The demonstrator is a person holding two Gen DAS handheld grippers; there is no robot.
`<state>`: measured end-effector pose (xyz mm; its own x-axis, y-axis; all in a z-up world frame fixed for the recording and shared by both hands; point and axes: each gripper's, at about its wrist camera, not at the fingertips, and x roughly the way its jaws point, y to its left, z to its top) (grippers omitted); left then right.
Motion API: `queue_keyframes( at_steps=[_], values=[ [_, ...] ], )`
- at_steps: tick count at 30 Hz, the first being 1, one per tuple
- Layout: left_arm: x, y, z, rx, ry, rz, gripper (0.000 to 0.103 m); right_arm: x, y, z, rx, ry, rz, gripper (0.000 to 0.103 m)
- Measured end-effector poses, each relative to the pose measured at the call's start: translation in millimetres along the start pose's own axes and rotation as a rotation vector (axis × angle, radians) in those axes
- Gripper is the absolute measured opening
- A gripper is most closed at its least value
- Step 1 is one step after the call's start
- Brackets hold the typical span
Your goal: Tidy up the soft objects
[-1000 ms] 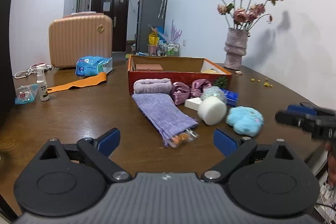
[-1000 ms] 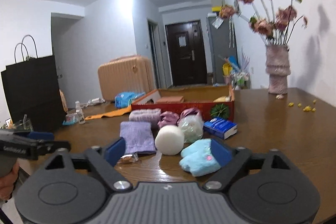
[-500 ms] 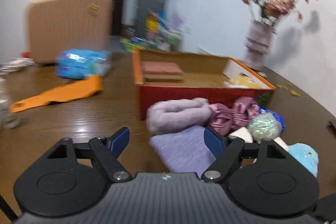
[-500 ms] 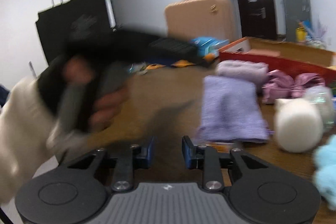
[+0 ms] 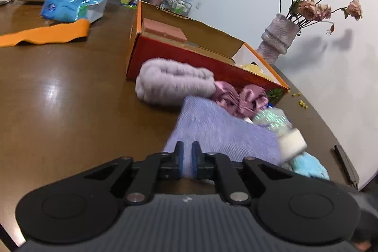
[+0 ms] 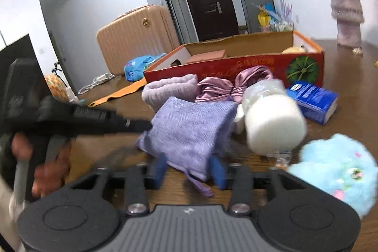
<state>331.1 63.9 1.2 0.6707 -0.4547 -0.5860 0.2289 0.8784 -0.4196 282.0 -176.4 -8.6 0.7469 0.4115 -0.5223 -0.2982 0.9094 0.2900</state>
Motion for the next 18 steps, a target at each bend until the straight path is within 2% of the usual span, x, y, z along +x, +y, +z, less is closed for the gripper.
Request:
queue_keyframes(
  at_steps=[2, 9, 10, 11, 14, 15, 18],
  values=[
    [-12.0, -2.5, -11.1, -0.007, -0.012, 0.011, 0.006, 6.3, -0.5, 4.9, -0.009, -0.014, -0.038, 0.052],
    [-34.6, -1.1, -17.2, -0.010, -0.046, 0.018, 0.005, 35.4, -19.4, 30.5, 0.028, 0.003, -0.013, 0.053],
    [-36.4, -2.0, -16.5, -0.005, -0.054, 0.016, 0.006, 42.1, -20.1, 31.5, 0.030, 0.015, -0.025, 0.047],
    [-39.1, -3.5, -16.2, 0.004, -0.073, 0.023, 0.008, 46.6, -20.1, 32.3, 0.025, 0.020, -0.037, 0.034],
    [-43.7, -4.5, -13.1, 0.017, -0.121, 0.081, 0.028, 49.1, -14.7, 29.1, -0.028, 0.042, -0.042, 0.014],
    [-44.5, -5.1, -13.0, 0.018, -0.125, 0.095, 0.038, 46.7, -11.6, 27.4, -0.046, 0.052, -0.035, 0.011],
    [-49.5, -9.1, -19.0, 0.036, -0.120, 0.111, 0.045, 24.7, 2.2, 14.7, -0.101, 0.097, 0.045, 0.008]
  ],
)
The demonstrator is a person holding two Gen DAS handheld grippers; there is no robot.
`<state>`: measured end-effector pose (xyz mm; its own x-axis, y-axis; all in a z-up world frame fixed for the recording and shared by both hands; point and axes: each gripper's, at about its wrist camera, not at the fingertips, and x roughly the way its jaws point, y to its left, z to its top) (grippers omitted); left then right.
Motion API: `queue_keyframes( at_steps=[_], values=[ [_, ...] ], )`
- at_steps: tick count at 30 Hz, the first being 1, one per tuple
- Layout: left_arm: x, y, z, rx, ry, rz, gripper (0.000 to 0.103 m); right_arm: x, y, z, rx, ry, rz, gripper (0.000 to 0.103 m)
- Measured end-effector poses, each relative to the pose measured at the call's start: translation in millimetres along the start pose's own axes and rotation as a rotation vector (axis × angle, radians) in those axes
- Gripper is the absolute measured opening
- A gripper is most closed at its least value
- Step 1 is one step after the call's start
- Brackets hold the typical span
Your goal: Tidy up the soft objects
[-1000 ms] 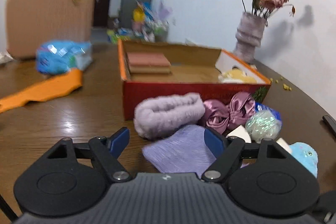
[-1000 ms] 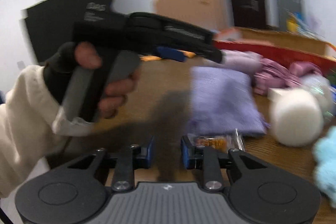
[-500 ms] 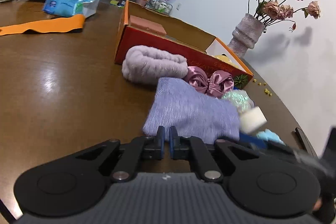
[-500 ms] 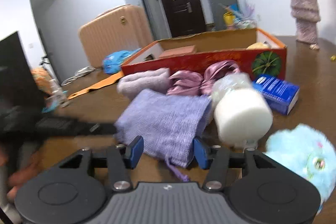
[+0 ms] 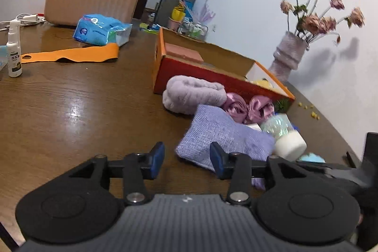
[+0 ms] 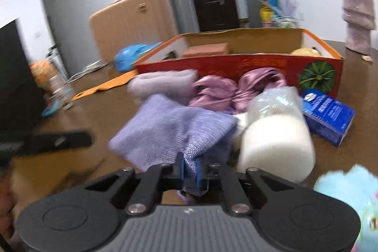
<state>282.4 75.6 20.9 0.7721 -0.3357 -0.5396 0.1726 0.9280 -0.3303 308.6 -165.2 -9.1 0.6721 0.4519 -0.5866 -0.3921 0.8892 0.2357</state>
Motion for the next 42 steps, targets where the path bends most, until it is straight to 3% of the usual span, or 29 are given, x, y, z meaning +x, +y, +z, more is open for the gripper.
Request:
queue_keyframes(
  at_steps=[4, 8, 10, 12, 14, 15, 21, 23, 25, 28, 32, 34, 42],
  values=[
    [-19.9, -3.7, -20.0, 0.009, 0.017, -0.053, 0.067, -40.3, 12.9, -31.0, -0.064, 0.075, 0.116, 0.008],
    [-28.6, -10.5, -44.1, -0.035, 0.069, -0.118, 0.066, -77.2, 5.3, -52.6, -0.030, 0.055, 0.124, 0.025],
    [-29.5, -16.4, -54.0, -0.045, 0.071, -0.133, 0.056, -90.9, 2.4, -58.0, -0.006, 0.021, 0.092, 0.025],
    [-29.7, -17.0, -56.9, -0.069, 0.065, -0.140, 0.054, -101.6, -4.3, -57.2, 0.028, -0.046, 0.062, 0.028],
    [-29.3, -16.5, -55.9, -0.097, 0.069, -0.127, 0.054, -104.3, -9.2, -55.3, 0.071, -0.106, 0.017, 0.047],
    [-30.2, -17.5, -55.1, -0.101, 0.066, -0.113, 0.055, -102.0, -10.9, -54.6, 0.076, -0.122, -0.003, 0.048],
    [-45.8, -18.5, -56.3, -0.089, 0.063, -0.099, 0.055, -66.4, 8.8, -59.6, -0.016, -0.085, -0.079, 0.046],
    [-48.8, -17.7, -61.3, -0.101, 0.072, -0.096, 0.045, -58.0, 16.2, -64.7, -0.064, -0.071, -0.107, 0.044],
    [-50.1, -14.6, -64.1, -0.125, 0.074, -0.153, 0.025, -57.5, 23.7, -68.6, -0.116, -0.084, -0.138, 0.045],
    [-50.3, -15.3, -64.6, -0.130, 0.063, -0.154, 0.022, -60.5, 29.4, -70.8, -0.132, -0.084, -0.146, 0.044],
    [-51.4, -21.0, -63.7, -0.102, 0.064, -0.157, 0.017, -62.8, 34.6, -72.7, -0.169, -0.082, -0.091, 0.014],
    [-51.2, -22.8, -63.3, -0.087, 0.064, -0.157, 0.015, -62.5, 40.9, -75.3, -0.194, -0.086, -0.093, 0.008],
    [-48.7, -23.2, -49.4, -0.078, 0.061, -0.183, 0.012, -65.8, 25.0, -62.8, -0.105, -0.086, -0.014, 0.006]
  ],
)
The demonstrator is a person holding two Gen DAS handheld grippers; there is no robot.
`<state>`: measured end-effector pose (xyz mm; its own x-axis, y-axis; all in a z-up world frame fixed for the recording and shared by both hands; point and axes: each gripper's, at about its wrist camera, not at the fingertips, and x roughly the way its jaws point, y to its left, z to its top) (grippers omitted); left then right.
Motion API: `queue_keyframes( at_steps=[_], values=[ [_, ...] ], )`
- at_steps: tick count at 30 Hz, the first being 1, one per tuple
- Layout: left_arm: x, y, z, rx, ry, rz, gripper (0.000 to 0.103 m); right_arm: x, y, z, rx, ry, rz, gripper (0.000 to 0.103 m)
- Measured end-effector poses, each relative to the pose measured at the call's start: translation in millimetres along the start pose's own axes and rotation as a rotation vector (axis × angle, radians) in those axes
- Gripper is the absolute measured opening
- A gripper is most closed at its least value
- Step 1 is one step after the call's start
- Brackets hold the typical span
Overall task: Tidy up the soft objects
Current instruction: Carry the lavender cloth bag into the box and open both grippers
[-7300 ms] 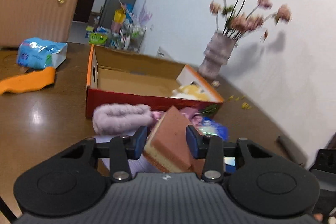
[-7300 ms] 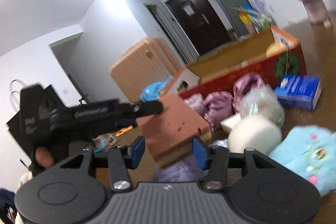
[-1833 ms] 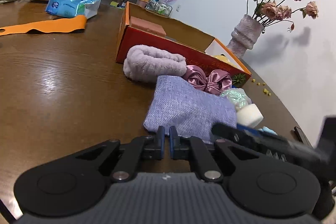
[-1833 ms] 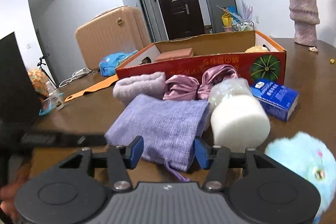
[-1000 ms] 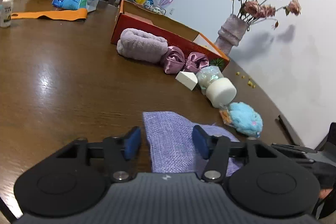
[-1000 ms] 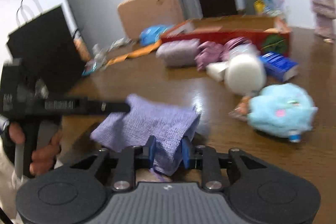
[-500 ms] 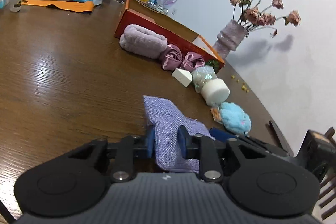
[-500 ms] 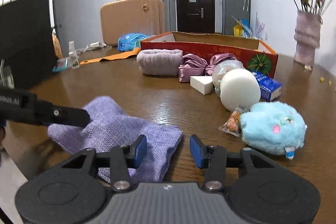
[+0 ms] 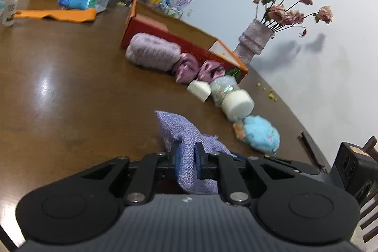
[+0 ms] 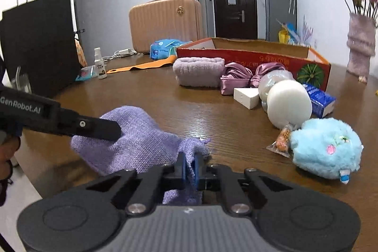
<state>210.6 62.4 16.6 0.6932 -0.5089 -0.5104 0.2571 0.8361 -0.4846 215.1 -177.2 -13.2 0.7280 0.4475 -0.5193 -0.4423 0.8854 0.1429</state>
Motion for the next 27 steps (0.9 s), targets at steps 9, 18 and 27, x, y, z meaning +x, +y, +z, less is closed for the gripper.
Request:
queue_keyframes(
  at_steps=[9, 18, 27],
  values=[
    [66.2, -23.1, 143.7, 0.161, -0.138, -0.081, 0.012, 15.8, -77.0, 140.4, -0.039, -0.164, -0.002, 0.006],
    [185.0, -1.4, 223.1, 0.297, -0.031, 0.157, 0.013, 157.0, -132.4, 230.6, -0.048, 0.037, 0.013, 0.006],
    [203.9, 28.7, 208.5, 0.405, 0.050, 0.302, 0.050, 226.3, -114.4, 212.9, -0.072, 0.246, 0.073, 0.023]
  ],
)
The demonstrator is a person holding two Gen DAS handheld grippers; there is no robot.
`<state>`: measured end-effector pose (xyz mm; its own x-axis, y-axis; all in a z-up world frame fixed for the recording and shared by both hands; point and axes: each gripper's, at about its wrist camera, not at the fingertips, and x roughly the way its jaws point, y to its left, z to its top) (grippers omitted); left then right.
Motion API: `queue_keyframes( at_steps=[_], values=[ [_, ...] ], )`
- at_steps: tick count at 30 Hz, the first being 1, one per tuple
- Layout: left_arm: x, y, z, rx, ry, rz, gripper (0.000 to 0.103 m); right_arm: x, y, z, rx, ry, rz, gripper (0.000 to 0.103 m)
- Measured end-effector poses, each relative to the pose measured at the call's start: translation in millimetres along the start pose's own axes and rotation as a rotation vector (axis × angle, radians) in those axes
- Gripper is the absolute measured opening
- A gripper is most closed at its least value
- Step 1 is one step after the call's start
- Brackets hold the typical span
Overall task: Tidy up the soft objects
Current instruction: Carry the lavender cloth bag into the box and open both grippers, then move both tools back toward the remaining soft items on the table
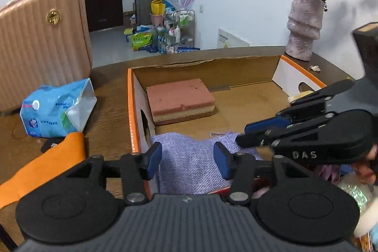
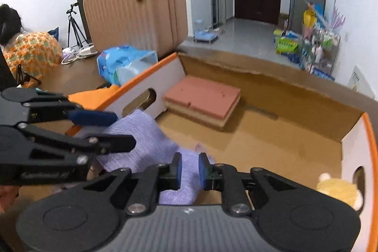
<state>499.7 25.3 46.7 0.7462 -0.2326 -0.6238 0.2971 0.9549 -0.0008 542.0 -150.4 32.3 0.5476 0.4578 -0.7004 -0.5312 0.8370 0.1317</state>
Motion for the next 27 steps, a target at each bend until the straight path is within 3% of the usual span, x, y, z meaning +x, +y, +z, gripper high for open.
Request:
queue_keyframes(
  at_steps=[2, 7, 13, 22, 27],
  values=[
    [-5.5, 3.7, 3.8, -0.007, -0.011, 0.004, 0.051, -2.2, -0.3, 0.2, 0.009, -0.003, 0.026, 0.046],
    [-41.2, 4.5, 15.9, -0.025, -0.062, 0.010, 0.052, -48.4, -3.0, 11.5, -0.001, -0.090, -0.038, 0.048],
    [-110.0, -15.1, 22.6, -0.014, -0.156, 0.018, 0.059, -143.7, -4.7, 10.0, -0.012, -0.210, -0.132, 0.052],
    [-212.7, -54.0, 3.2, -0.029, -0.313, 0.089, 0.083, -266.0, 0.4, -36.1, 0.003, -0.345, -0.249, 0.062],
    [-251.8, -74.9, -23.3, -0.043, -0.367, 0.098, 0.088, -305.9, 18.9, -66.9, -0.015, -0.417, -0.259, 0.068]
  ],
)
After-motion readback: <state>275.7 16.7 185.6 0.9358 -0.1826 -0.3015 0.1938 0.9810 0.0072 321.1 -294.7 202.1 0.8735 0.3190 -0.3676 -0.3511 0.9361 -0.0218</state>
